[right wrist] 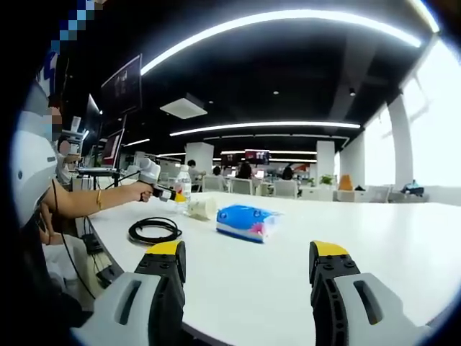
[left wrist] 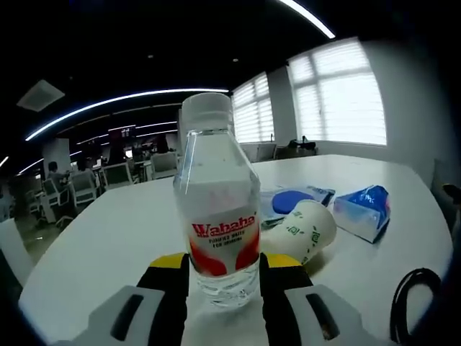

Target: Arrange the tabletop items into an orderly group along one side of the table until the central work area is clear of visible clutter.

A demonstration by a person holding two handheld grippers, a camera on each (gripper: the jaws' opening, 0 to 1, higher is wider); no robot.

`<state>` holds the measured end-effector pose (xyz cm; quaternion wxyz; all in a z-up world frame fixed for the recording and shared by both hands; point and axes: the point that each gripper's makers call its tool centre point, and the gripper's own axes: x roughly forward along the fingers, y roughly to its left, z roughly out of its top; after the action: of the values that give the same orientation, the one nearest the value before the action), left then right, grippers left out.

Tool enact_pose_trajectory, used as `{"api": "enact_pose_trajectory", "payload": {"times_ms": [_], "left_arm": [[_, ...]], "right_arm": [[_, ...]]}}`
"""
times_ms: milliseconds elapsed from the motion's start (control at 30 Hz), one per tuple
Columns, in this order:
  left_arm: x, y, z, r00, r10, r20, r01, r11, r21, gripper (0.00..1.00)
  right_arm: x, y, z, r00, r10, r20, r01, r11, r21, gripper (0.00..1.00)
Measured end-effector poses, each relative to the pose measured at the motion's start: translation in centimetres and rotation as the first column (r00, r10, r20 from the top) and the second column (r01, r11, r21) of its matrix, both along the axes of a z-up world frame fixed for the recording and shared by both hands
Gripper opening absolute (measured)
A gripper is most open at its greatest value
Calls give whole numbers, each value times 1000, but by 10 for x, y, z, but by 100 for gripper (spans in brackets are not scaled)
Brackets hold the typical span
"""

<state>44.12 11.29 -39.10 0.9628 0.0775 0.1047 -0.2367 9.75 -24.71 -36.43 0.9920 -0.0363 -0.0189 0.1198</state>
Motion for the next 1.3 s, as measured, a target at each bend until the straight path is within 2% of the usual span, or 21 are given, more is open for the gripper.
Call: {"api": "enact_pose_trajectory", "payload": {"times_ms": [567, 867, 967, 1100, 1300], "left_arm": [[1, 0, 0, 1000, -4, -5, 4, 1000, 13, 38], [-5, 0, -1, 1000, -25, -18, 26, 999, 45, 39], [-11, 0, 0, 999, -39, -10, 39, 996, 84, 39], [-16, 0, 0, 998, -56, 5, 54, 982, 180, 40], [-23, 2, 12, 996, -73, 52, 57, 962, 268, 40]], "right_arm": [[-3, 2, 1, 1000, 0, 1, 0, 1000, -5, 67], [-3, 4, 2, 1000, 13, 4, -13, 1000, -4, 67], [-3, 4, 3, 1000, 15, 8, -15, 1000, -4, 67], [-1, 7, 2, 1000, 23, 5, -23, 1000, -1, 67], [-1, 13, 2, 999, 39, 5, -39, 999, -6, 67]]}}
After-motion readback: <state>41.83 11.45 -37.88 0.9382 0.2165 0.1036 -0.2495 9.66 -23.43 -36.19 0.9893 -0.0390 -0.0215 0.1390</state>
